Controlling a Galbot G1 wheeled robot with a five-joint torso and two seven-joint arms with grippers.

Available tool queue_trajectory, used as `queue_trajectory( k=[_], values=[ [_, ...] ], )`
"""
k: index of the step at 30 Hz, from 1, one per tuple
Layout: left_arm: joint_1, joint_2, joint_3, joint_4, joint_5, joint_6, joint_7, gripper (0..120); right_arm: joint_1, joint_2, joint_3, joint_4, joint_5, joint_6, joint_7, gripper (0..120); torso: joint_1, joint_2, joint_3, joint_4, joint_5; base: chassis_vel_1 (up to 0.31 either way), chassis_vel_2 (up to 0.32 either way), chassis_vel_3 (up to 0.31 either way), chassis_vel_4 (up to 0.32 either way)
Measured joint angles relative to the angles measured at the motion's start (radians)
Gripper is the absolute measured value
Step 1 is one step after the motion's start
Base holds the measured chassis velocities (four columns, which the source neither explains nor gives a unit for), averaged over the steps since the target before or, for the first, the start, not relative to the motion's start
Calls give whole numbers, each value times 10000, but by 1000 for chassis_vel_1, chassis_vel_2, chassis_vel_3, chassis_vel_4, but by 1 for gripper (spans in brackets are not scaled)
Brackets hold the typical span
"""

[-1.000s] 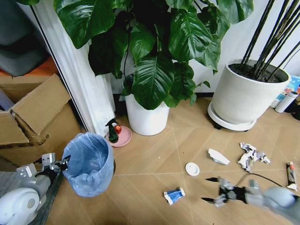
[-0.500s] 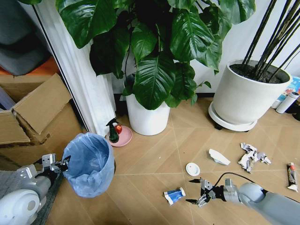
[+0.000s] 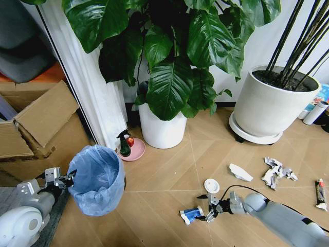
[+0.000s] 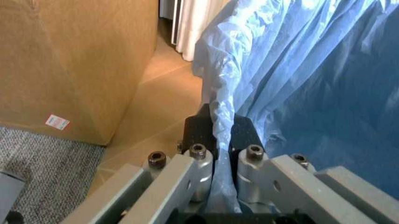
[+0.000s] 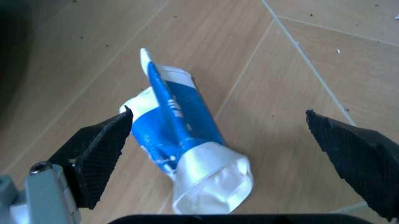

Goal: Pick up the trash bin and place the garbage on the floor into it.

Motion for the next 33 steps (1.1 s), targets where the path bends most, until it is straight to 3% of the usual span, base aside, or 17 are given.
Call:
queue_trajectory(
  k=[5, 11, 15, 19, 21, 23, 26, 30, 33],
  values=[
    [-12, -6, 0, 36, -8, -4, 3, 0, 237, 400, -154, -508, -30, 12, -470, 99, 0, 0, 0, 0, 4, 0, 0, 0, 0],
    [-7, 113, -34, 37, -94, -4, -3, 0, 251, 551, -178, -739, -33, 2, -951, 79, 0, 0, 0, -1, 4, 0, 0, 0, 0],
    [-36, 144, -41, 36, -143, 1, -37, 0, 231, 582, -108, -847, -31, -18, -1133, 58, 0, 0, 0, -2, 3, 0, 0, 0, 0],
    [-43, 149, -41, 46, -148, 6, -45, 0, 232, 581, -79, -871, -32, -22, -1175, 50, 0, 0, 0, -1, 5, 0, 0, 0, 0],
    [-45, 209, -25, 62, -204, 24, -69, 0, 240, 631, 44, -978, -32, 4, -1316, 30, 0, 0, 0, -1, 5, 0, 0, 0, 0],
    [-46, 214, -23, 62, -218, 28, -72, 0, 238, 638, 55, -984, -35, 4, -1336, 27, 0, 0, 0, -1, 5, 0, 0, 0, 0],
    [-57, 291, 16, 11, -313, 60, -98, 0, 104, 652, 262, -990, -140, 3, -1502, 11, 0, 0, -1, 1, 6, 0, 0, 0, 0],
    [-26, 368, 65, -36, -339, 62, -89, 0, -169, 498, 548, -757, -169, -20, -1550, 0, -1, 0, 0, 0, 5, 0, 0, 0, 0],
    [-2, 437, 130, -51, -359, 62, -62, 0, -515, 334, 906, -478, -164, -56, -1549, 0, -1, 0, -1, 0, 4, 0, 0, 0, 0]
  ],
)
